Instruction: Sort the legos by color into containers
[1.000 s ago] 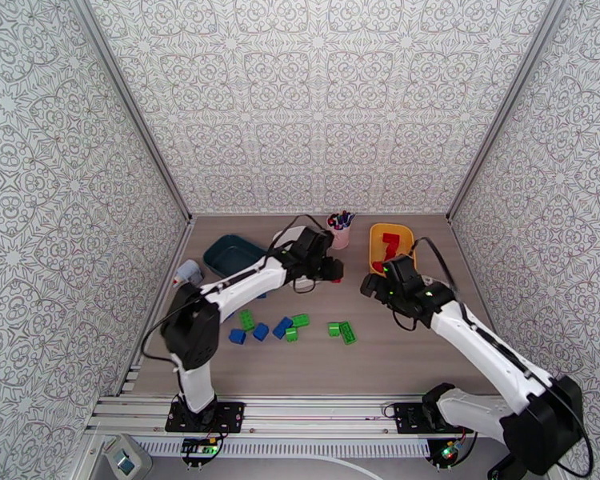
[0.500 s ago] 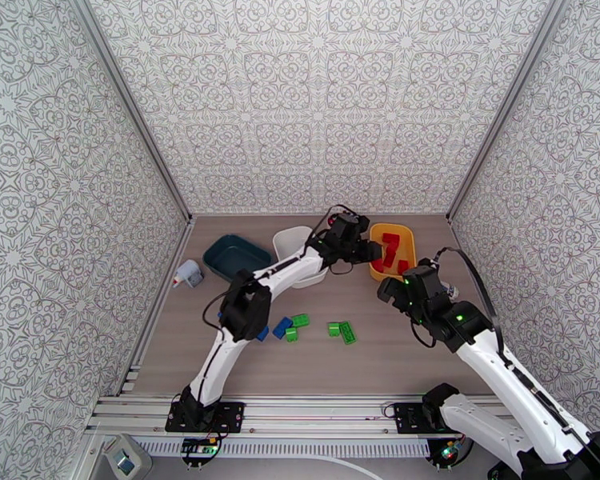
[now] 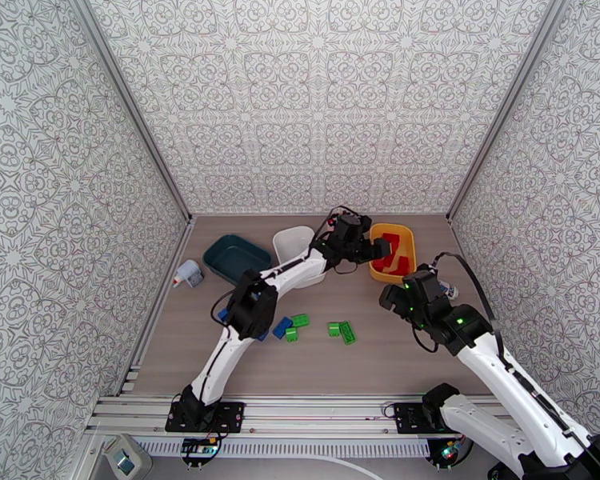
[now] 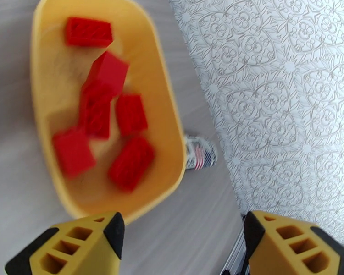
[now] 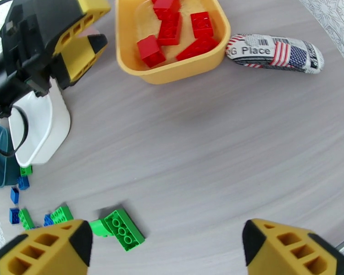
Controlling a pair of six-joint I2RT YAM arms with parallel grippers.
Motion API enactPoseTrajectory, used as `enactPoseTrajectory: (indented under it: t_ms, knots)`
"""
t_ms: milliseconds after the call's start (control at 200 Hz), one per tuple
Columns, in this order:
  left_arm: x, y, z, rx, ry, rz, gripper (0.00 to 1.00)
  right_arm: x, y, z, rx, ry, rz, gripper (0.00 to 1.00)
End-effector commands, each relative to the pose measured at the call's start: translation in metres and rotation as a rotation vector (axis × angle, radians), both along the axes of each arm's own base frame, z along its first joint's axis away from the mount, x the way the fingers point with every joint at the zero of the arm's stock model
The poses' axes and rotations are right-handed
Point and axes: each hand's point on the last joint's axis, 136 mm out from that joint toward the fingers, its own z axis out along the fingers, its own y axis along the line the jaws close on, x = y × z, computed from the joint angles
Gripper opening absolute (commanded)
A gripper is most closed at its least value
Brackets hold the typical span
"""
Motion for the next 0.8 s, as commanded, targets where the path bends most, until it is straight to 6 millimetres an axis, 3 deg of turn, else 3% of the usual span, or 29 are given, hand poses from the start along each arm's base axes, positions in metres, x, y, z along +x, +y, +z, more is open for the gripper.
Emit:
enactPoseTrajectory:
  t_ms: [0,135,245,365,435,495,795]
  knots:
    - [-0.012,0.02,0.06,-0.041,-0.141,0.029,0.75,0.0,0.013,-0.008,0.025,0.007,0.089,0.81]
    - [-0.028,0.058,0.058,0.045,-0.167,0.102,0.76,0.003,0.036,-0.024,0.074,0.056,0.182,0.74]
    - [-0.037,0.103,0.052,0.168,-0.201,0.211,0.8,0.001,0.06,-0.049,0.111,0.136,0.271,0.72]
    - [-0.053,0.15,0.045,0.276,-0.219,0.293,0.87,-0.009,0.087,-0.076,0.061,0.228,0.371,0.73]
    - [-0.064,0.174,0.037,0.326,-0.211,0.318,0.99,-0.016,0.1,-0.087,0.01,0.262,0.415,0.73]
    - [-0.074,0.192,0.029,0.358,-0.194,0.335,0.99,-0.022,0.11,-0.097,-0.018,0.287,0.444,0.74]
    - [-0.124,0.279,-0.008,0.404,-0.086,0.491,0.99,-0.045,0.127,-0.144,-0.171,0.418,0.523,0.69]
